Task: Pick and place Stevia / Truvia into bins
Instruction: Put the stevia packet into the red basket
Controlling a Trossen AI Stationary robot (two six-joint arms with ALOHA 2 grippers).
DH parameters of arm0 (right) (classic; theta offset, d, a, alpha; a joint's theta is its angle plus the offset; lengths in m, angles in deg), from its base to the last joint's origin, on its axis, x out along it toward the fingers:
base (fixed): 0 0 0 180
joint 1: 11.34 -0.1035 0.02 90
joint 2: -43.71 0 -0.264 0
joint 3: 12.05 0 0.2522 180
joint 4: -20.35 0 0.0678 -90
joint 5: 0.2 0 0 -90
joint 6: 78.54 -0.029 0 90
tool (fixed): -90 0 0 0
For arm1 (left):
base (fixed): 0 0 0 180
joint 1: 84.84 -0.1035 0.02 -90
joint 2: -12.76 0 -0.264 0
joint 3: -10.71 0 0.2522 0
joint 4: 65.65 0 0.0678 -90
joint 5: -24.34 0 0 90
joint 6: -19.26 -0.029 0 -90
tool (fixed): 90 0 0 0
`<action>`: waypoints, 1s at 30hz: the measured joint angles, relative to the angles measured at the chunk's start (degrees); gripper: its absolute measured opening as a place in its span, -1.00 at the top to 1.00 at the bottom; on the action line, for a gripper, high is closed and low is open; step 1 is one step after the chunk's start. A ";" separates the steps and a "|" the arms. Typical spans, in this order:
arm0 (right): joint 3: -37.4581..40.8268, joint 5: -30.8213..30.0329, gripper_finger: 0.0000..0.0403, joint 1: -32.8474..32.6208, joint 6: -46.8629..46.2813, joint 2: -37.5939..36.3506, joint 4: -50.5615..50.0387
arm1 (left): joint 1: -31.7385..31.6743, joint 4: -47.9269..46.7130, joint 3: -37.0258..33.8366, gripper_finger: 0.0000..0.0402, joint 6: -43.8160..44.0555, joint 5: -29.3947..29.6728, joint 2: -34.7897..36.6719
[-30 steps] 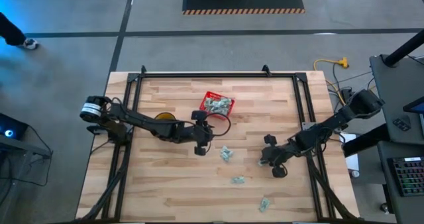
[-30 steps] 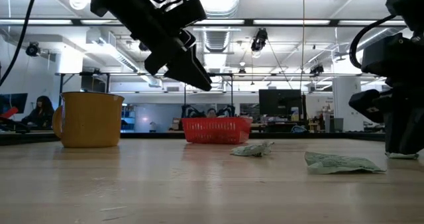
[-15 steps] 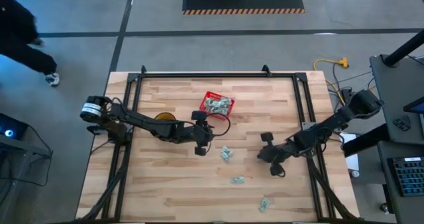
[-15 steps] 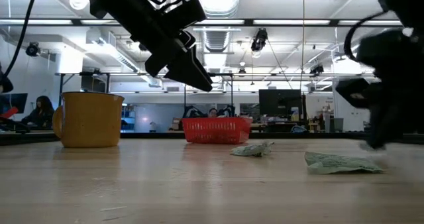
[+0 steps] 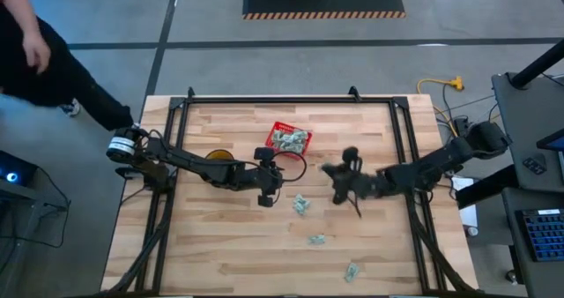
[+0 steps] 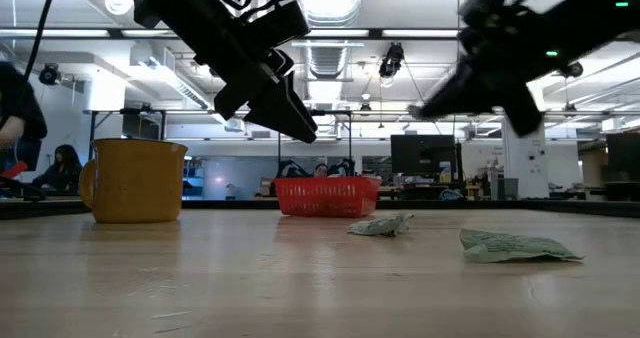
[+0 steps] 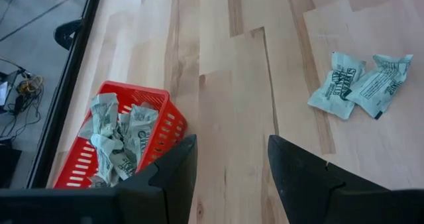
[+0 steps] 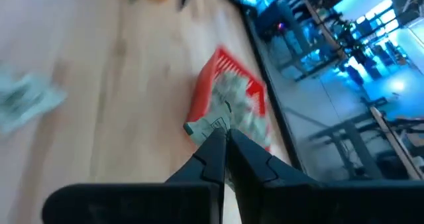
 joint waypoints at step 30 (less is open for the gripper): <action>-16.06 53.11 0.96 42.06 -6.65 24.17 14.71 | 0.00 -1.91 0.00 0.16 -0.07 3.61 0.34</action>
